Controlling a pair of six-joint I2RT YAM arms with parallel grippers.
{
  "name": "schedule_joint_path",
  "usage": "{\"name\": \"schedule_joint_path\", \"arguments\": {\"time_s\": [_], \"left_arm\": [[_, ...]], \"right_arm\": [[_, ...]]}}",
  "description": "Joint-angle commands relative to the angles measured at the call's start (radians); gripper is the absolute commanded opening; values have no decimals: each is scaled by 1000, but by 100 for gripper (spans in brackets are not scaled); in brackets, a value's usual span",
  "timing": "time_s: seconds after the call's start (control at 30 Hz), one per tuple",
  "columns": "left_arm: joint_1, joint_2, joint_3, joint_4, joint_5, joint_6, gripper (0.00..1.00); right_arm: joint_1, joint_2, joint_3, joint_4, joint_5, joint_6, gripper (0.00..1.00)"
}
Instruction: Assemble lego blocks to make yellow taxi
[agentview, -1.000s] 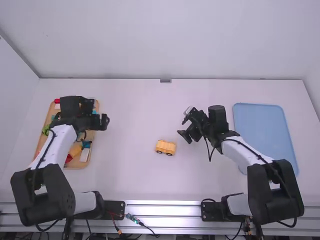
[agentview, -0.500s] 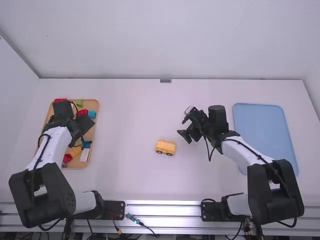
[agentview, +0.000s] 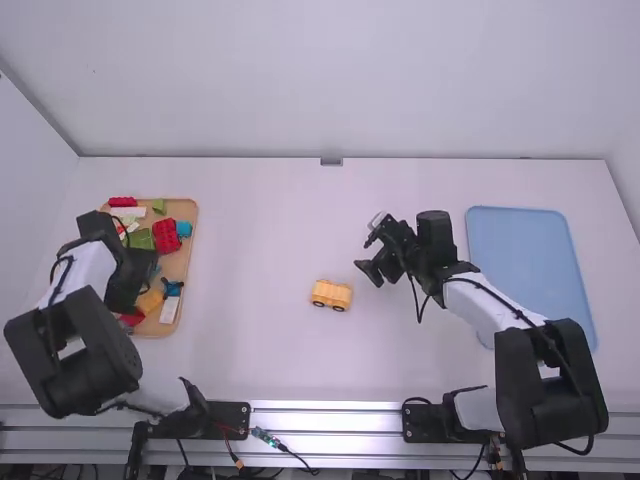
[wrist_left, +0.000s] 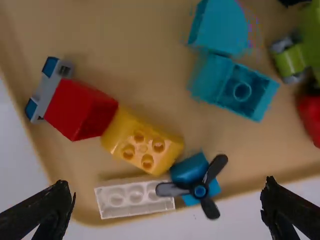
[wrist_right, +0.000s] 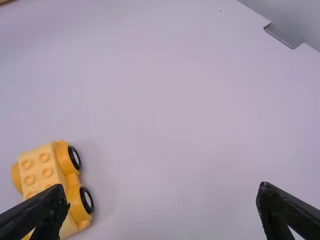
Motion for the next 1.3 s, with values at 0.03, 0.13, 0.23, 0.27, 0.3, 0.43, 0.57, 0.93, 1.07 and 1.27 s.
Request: {"name": "schedule_joint_path", "arguments": {"time_s": [0.03,0.13,0.23,0.27,0.3,0.43,0.57,0.93,1.07,1.27], "left_arm": [[3,103,76,-48,-11,-151,96],[0,150,85,-58,-11,-238,94],[-1,181,67,-57,-11,-344,84],[-1,181,63,-54,-12,-356,84],[0,181,56,-50,-14,-380,83],[-2,181,28,3,-45,-438,80],[-1,181,-13,54,-33,-446,78],[-2,181,-82,131,-56,-575,67],[-4,181,-93,153,-56,-586,62],[-4,181,-116,167,-61,-626,56]], "right_arm": [[3,-17,10,-4,-11,5,99],[2,-17,10,-8,-11,5,99],[2,-17,10,-19,0,4,99],[3,-17,10,-22,2,3,99],[3,-17,10,-23,4,0,99],[1,-17,10,-23,3,1,99],[2,-17,10,-26,2,2,99],[2,-17,10,-30,2,4,99],[2,-17,10,-33,0,3,99],[2,-17,10,-37,3,2,99]]}}
